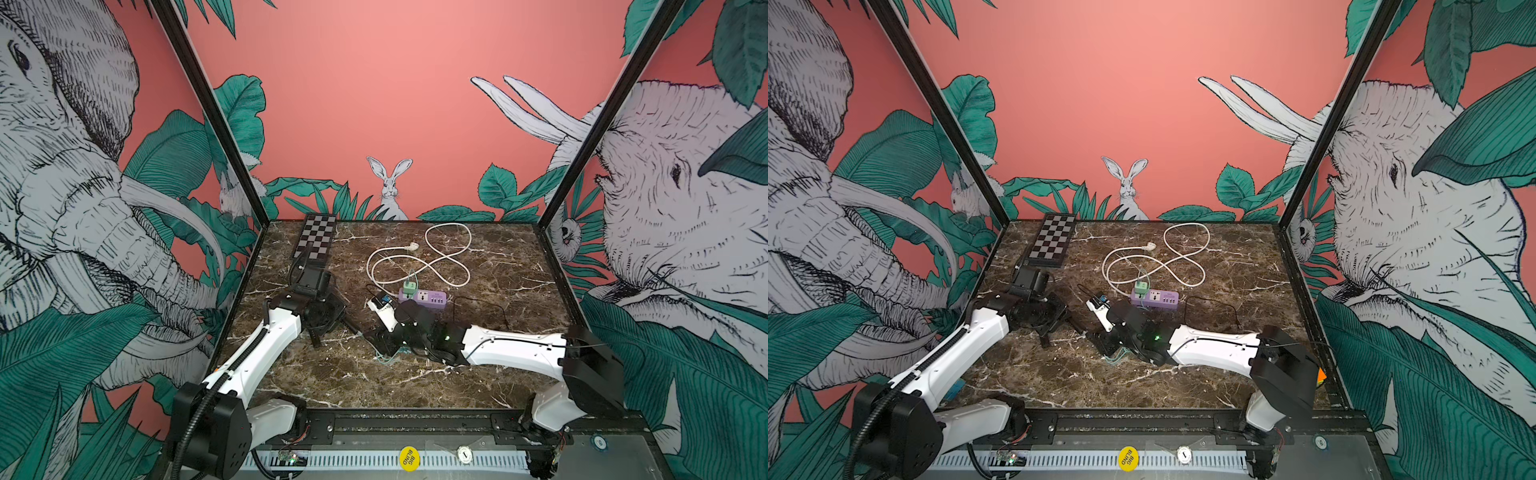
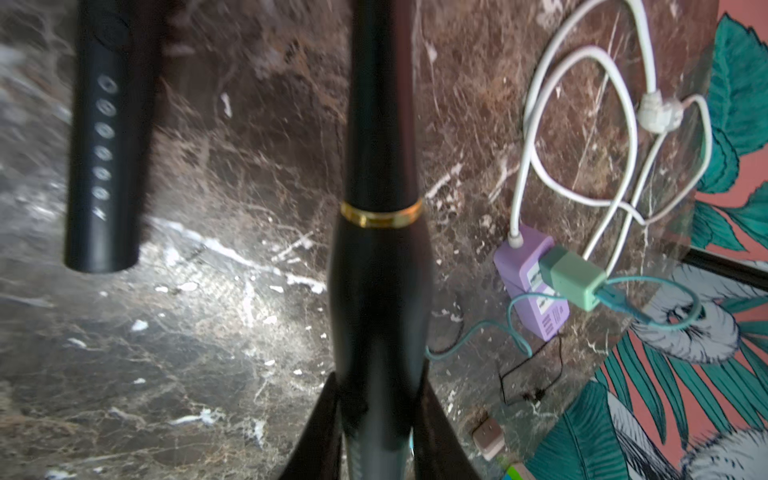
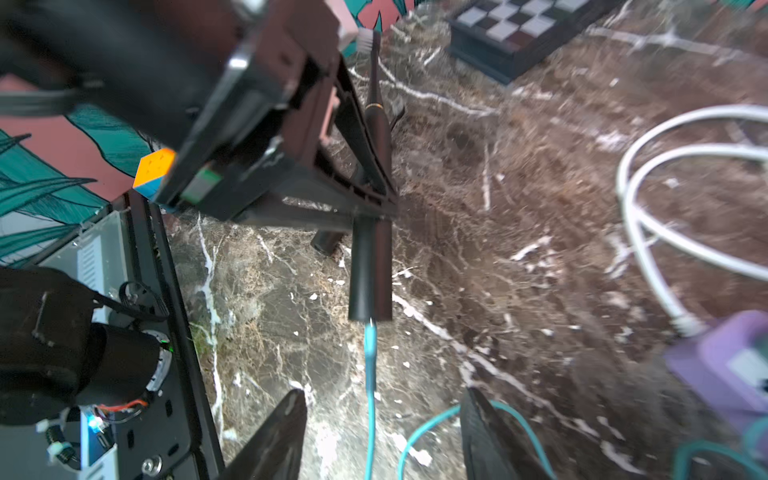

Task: Charge the electric toothbrush
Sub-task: Insert the charging cable into the electric toothbrush, then insert the plug into the socket.

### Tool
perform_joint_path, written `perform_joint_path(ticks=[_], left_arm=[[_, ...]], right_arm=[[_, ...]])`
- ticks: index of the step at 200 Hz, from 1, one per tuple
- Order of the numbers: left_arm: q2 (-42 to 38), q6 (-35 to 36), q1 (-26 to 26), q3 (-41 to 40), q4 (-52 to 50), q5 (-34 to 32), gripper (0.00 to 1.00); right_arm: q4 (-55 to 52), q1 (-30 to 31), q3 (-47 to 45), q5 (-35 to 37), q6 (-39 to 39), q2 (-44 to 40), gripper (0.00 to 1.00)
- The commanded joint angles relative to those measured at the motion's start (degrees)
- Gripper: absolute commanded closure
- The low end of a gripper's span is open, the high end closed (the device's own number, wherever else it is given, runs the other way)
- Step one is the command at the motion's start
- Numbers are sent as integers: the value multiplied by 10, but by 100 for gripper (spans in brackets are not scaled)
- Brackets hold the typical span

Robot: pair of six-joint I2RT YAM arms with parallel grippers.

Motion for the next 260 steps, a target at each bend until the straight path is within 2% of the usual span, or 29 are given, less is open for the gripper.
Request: perform_joint_path(ticks=[1,23,68,121,240,260], left_arm=[[15,40,10,36,-30,-48,100],[59,60,17,50,-23,-60,100],[179,115,46,109,-28,-54,100],[267,167,72,166,-42,-23,100],[341,185,70,155,-48,-10,100],[347,186,66,159,-55,-17,85]], right_arm=[[-24,4,-7,43,-27,-44,32],[-48,4,-17,62,-39,-67,25],[-71,4,-25,50,-34,-78,23],[-67,4,-36,39,-27,-82,22],[-43,5,-49,26,-14,-75,19],[-42,5,-51,26,-15,-75,19]])
